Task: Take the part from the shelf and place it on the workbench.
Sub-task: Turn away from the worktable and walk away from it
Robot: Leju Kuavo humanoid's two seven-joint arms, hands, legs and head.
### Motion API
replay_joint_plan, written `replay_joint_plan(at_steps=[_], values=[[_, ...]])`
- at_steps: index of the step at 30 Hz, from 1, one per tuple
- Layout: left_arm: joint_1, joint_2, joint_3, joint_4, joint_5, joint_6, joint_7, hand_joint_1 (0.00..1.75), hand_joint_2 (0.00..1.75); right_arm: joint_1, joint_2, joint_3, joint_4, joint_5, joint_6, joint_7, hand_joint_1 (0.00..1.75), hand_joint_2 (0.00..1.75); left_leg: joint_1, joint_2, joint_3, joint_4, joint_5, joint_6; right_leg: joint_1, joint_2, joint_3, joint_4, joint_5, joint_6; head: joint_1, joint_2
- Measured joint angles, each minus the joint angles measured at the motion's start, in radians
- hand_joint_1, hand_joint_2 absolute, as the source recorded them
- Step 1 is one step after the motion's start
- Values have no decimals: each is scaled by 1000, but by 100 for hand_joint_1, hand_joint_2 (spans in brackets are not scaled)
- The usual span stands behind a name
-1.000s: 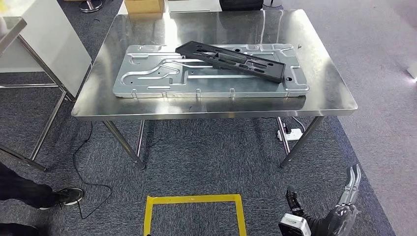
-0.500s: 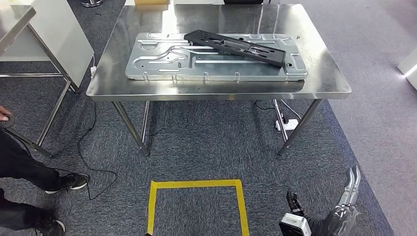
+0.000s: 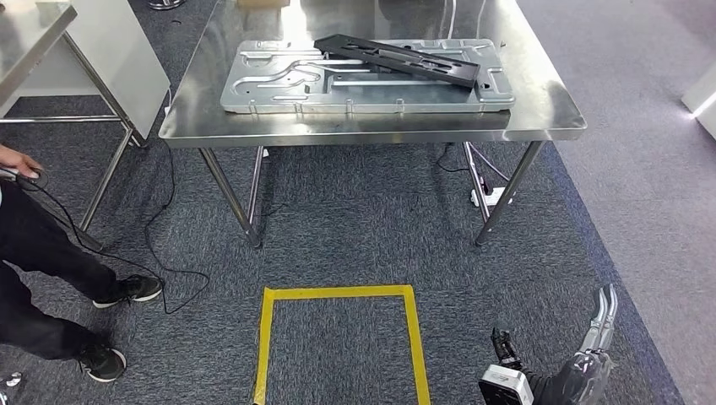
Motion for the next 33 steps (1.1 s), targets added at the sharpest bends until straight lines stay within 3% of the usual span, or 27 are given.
replay_joint_plan(at_steps=[2,3,5,6,7,9,10,11,12,14,16,17,18,20,21,23,25,26,27,28,30,32,33], values=[[-2,0,0,0,0,0,0,0,0,0,0,-1,0,1,0,0,0,175,-4,-2,67,-108,-38,11,1,-1,-14,11,14,12,1,0],[-2,0,0,0,0,0,-1,0,0,0,1,-1,0,2,0,0,0,175,-7,-3,75,-129,-46,20,1,-1,-16,12,22,18,1,0],[-1,0,0,0,0,0,-1,0,0,1,1,-2,0,2,0,0,0,175,-7,1,63,-133,-31,40,-1,1,-21,14,26,30,1,0],[-1,0,0,0,0,0,-1,0,0,2,1,-4,0,2,0,0,0,175,-6,3,53,-135,-20,50,-2,4,-29,31,3,34,2,0],[-1,-1,0,0,0,0,-2,0,0,3,1,-5,0,2,0,1,0,175,-6,6,41,-137,-7,60,-4,7,-41,67,-39,38,2,0],[-2,-1,0,0,0,-1,-2,0,0,4,1,-10,0,2,0,2,0,175,-10,9,12,-135,16,69,-7,9,-70,184,-142,42,3,0],[-2,-1,0,0,0,-1,-3,0,0,4,1,-13,0,2,0,3,0,175,-12,10,-3,-133,27,70,-8,9,-78,242,-170,44,3,0],[-2,-1,0,0,0,-1,-3,0,0,5,1,-15,0,2,0,4,0,175,-14,10,-19,-129,38,69,-8,9,-77,280,-172,45,3,0],[-1,-1,0,0,0,-1,-3,0,0,6,1,-16,1,2,0,4,0,175,-15,11,-37,-124,48,68,-8,9,-60,285,-153,44,3,0],[-2,-1,0,0,0,-1,-3,0,0,7,1,-17,1,4,0,4,0,175,-16,10,-69,-111,64,64,-8,10,27,192,-101,39,2,0],[-2,-1,1,0,0,-1,-3,0,0,6,1,-18,1,5,0,5,0,175,-18,9,-90,-99,77,55,-3,10,131,43,-103,29,2,0],[-2,-1,1,0,0,-1,-3,0,0,6,1,-18,1,5,0,5,0,175,-18,8,-94,-96,83,50,1,10,161,-5,-115,24,2,0],[-2,-1,1,0,0,-1,-3,0,0,6,1,-18,1,5,0,5,0,175,-18,9,-97,-96,90,44,5,10,171,-29,-122,19,2,0],[-1,-2,1,0,0,-2,-3,0,0,6,2,-19,1,6,0,6,0,175,-15,7,-102,-94,97,32,4,8,160,-39,-108,6,2,0],[-1,-2,1,0,0,-3,-3,0,0,6,2,-20,1,6,0,7,0,175,-14,5,-110,-81,80,27,2,6,151,-42,-97,-3,1,0],[0,-2,1,0,0,-4,-3,0,0,6,2,-21,1,6,0,11,0,175,-9,1,-138,-2,-4,18,-1,2,127,-45,-74,-16,0,0],[2,-2,1,0,1,-4,-3,0,0,7,2,-23,2,5,0,16,0,175,-4,0,-165,119,-89,10,1,1,97,-42,-53,-19,-1,0],[2,-2,2,0,1,-4,-4,0,0,8,2,-24,4,3,0,19,0,175,-2,0,-167,162,-99,6,1,0,82,-39,-43,-17,-1,0],[1,-2,2,0,1,-4,-4,0,0,8,2,-25,6,1,0,21,0,175,0,0,-154,175,-87,3,0,0,65,-35,-33,-15,-1,0],[1,-2,2,0,2,-4,-4,0,0,8,2,-26,7,-1,0,23,0,175,2,1,-125,153,-61,2,-1,0,49,-28,-25,-12,-1,0],[0,-2,2,0,2,-4,-4,0,0,9,2,-28,10,-5,0,24,0,175,5,0,-25,26,-22,1,-2,1,20,-11,-13,-5,-1,0],[-1,-2,2,0,2,-4,-4,0,0,11,2,-31,10,-9,0,25,0,175,3,-2,52,-94,-32,8,0,1,1,6,-3,6,-1,0],[-2,-2,2,0,2,-4,-4,0,0,11,2,-33,10,-11,0,26,0,175,1,-3,65,-121,-41,13,0,0,-4,10,4,12,0,0]])
